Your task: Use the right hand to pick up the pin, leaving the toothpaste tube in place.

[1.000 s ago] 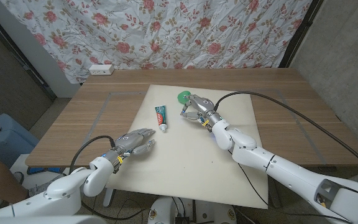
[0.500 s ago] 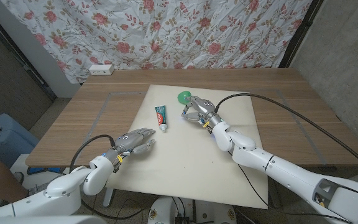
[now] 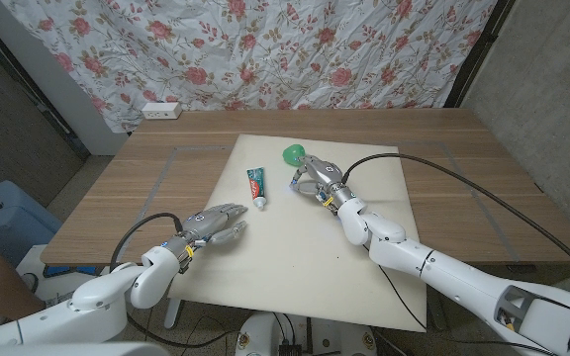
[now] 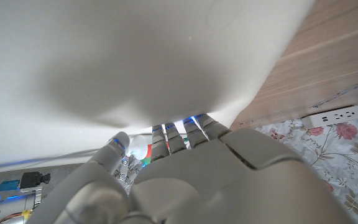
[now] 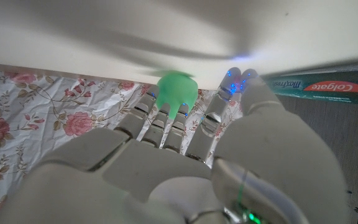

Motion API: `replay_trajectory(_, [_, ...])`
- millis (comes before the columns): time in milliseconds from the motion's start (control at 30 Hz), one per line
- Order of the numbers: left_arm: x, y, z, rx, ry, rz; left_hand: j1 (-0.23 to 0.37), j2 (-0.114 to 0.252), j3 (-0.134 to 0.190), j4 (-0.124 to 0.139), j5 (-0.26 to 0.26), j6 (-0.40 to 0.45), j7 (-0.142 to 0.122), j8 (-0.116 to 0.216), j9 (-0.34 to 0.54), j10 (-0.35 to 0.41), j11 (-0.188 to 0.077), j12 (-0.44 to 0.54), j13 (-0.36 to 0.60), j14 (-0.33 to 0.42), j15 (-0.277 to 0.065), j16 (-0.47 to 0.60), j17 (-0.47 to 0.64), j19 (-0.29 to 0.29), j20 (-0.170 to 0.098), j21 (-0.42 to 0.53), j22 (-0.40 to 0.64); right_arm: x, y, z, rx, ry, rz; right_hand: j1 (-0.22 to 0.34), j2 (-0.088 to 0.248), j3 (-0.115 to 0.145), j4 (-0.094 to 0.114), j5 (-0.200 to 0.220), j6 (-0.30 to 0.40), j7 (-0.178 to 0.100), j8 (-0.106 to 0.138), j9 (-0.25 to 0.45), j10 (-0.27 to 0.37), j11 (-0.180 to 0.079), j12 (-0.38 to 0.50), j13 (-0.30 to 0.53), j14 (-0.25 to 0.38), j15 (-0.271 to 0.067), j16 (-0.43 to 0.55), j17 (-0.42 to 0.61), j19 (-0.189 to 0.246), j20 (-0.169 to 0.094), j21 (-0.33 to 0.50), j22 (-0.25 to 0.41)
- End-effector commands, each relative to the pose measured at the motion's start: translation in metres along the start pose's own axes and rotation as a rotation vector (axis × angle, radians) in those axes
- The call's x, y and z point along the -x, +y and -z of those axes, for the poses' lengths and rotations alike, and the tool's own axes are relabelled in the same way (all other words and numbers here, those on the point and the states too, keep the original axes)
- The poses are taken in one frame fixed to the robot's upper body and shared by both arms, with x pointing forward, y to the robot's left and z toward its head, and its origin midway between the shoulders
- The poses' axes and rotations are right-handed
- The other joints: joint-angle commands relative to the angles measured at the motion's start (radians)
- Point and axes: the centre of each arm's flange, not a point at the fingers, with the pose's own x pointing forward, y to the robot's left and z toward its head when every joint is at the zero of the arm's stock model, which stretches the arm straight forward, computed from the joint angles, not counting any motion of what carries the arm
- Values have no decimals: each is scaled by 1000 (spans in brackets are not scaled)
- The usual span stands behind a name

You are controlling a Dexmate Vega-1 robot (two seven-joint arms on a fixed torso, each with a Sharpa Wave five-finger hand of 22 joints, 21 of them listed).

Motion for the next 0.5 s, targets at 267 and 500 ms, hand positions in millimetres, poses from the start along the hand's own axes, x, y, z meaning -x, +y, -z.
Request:
replay_trajectory(267, [-1,-2,1,4,-3,13,11,83,6,-5,1,13,-2,1,1,10,0,5,2,12,-82,0,2,13,-119,10,1,5,11,5,-6,14,-9,12,-6,0,-3,-2,-2,-9,-1,2,2,-2,-4,1,6,-4,2,6,10,1,-2,4])
replay_trajectory(500, [-2,-2,2,4,2,18,11,83,9,-7,1,17,-3,1,2,15,1,6,2,15,-82,0,2,14,-118,10,1,5,12,5,-10,18,-9,14,-8,0,-4,-1,-8,-10,-5,1,2,-1,-4,2,8,-3,3,7,9,2,-2,4])
